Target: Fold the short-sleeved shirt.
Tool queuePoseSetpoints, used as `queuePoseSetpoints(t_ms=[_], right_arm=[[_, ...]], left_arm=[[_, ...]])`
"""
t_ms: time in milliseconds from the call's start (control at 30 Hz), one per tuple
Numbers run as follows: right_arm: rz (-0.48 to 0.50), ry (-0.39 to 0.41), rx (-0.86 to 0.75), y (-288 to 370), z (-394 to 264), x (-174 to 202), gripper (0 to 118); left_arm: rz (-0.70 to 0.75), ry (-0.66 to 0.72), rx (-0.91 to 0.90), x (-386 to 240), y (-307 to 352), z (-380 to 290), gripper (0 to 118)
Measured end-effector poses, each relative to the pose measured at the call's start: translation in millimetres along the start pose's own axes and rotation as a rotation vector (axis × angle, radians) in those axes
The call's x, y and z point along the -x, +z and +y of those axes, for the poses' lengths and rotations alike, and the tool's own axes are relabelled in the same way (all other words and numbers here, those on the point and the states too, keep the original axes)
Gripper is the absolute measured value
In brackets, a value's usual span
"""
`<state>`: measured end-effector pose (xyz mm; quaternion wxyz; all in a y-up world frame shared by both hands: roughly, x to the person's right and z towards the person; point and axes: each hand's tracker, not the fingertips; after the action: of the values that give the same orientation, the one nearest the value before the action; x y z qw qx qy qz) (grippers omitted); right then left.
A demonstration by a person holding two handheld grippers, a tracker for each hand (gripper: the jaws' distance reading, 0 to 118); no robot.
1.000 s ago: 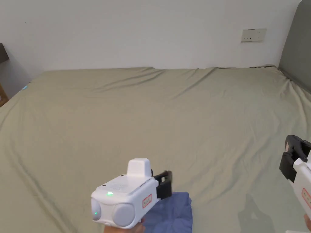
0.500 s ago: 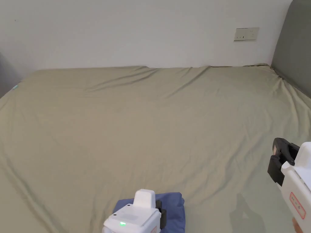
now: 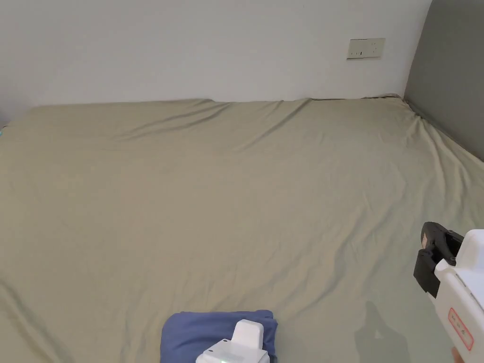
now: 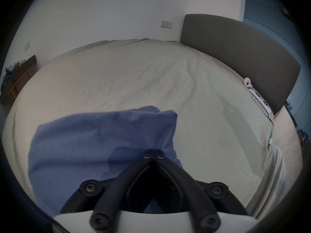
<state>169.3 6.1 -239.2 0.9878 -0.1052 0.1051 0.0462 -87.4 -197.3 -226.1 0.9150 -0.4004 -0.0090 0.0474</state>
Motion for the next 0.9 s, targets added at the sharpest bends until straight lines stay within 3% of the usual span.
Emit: queuePoseSetpoints(t_ms=[233,467,700,900], right_arm=[[0.023,0.005,-0.034,8.9,14.9,10.8,1],[0.052,0.021,-0.115,24.5,36.5,39.0,1],[0.070,0.054,-0.189,38.9,54.4,70.6,1],[0.076,0.083,-0.233,45.1,61.6,91.4,1]], left_arm=[[-0.028,-0.035,-0.326,21.5,71.2,39.0,0],[0.084,-0.111,-0.600,46.9,170.1,91.2,0],[0.254,-0.120,-0.758,93.7,234.3,112.5,0],[0.412,-0.121,-0.789,141.2,260.5,104.4,0]])
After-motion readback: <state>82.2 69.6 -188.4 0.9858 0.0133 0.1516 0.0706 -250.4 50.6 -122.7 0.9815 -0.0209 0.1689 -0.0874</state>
